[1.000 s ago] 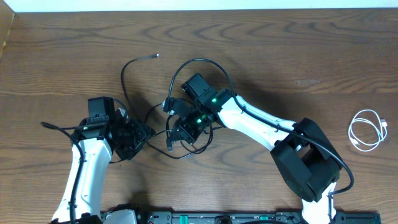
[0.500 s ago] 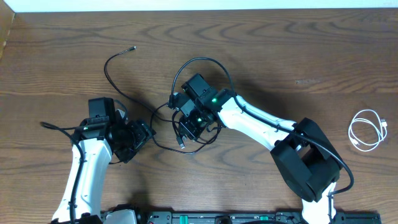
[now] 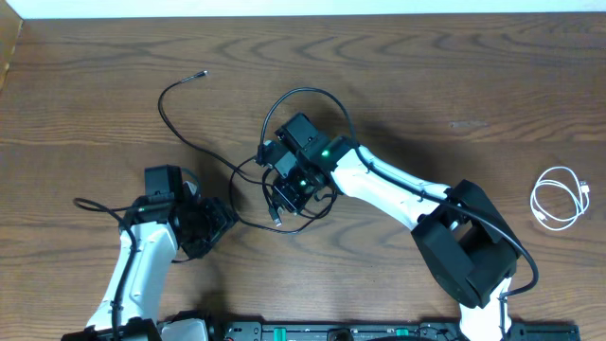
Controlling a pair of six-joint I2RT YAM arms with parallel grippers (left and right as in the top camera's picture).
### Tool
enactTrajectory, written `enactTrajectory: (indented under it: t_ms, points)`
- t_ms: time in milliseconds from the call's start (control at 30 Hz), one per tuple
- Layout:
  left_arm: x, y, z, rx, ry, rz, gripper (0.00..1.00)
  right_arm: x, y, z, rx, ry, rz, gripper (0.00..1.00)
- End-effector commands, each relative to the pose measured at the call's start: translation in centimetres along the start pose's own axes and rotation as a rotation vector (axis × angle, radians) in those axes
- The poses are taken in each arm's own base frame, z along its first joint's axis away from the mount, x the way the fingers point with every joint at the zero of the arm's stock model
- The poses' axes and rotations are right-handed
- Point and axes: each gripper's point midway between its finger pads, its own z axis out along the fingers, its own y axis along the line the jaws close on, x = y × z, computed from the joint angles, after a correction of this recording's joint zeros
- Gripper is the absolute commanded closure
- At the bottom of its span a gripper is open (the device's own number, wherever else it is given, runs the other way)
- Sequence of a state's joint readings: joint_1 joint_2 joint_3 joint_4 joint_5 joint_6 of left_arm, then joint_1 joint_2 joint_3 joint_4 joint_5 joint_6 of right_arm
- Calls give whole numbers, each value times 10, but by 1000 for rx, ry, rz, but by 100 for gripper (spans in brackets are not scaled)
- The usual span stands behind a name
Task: Untangle cables
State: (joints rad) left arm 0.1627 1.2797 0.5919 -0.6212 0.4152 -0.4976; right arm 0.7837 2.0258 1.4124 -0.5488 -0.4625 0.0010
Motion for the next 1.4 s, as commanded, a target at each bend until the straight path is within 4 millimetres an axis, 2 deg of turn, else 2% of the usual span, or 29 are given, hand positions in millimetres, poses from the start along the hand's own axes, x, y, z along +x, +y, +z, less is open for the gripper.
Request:
enactTrajectory:
  t_ms: [0, 100, 167, 233, 267, 433, 533, 633, 833, 1100, 1367]
  points:
    - [0, 7, 8, -1, -19, 7, 44, -2, 7, -1, 18, -6, -11, 99]
    - [-2, 8, 13, 11, -37, 16, 55, -2, 11, 1, 15, -4, -19, 99]
    - [-2, 9, 15, 15, -43, 19, 66, -2, 13, 1, 13, -4, -24, 99]
    - [-2, 10, 17, 16, -46, 19, 87, -1, 13, 2, 13, -3, -25, 99]
    - [-2, 12, 18, 9, -49, 18, 92, -2, 13, 2, 13, -4, -25, 99]
    - [-3, 22, 19, -41, -67, 10, 92, -2, 13, 2, 13, -4, -25, 99]
    - [-3, 22, 20, -38, -71, 12, 92, -1, 13, 2, 13, -3, -25, 99]
    - [-5, 16, 20, -7, -73, 14, 92, -2, 11, 2, 28, -4, -25, 99]
    - [0, -16, 17, 162, -23, 1, 92, -1, 11, 2, 27, -3, -25, 99]
    - [-8, -19, 21, 176, -41, -10, 92, -1, 11, 2, 28, -3, -25, 99]
    - [-10, -14, 35, 161, -15, -23, 92, -1, 11, 2, 28, -3, -25, 99]
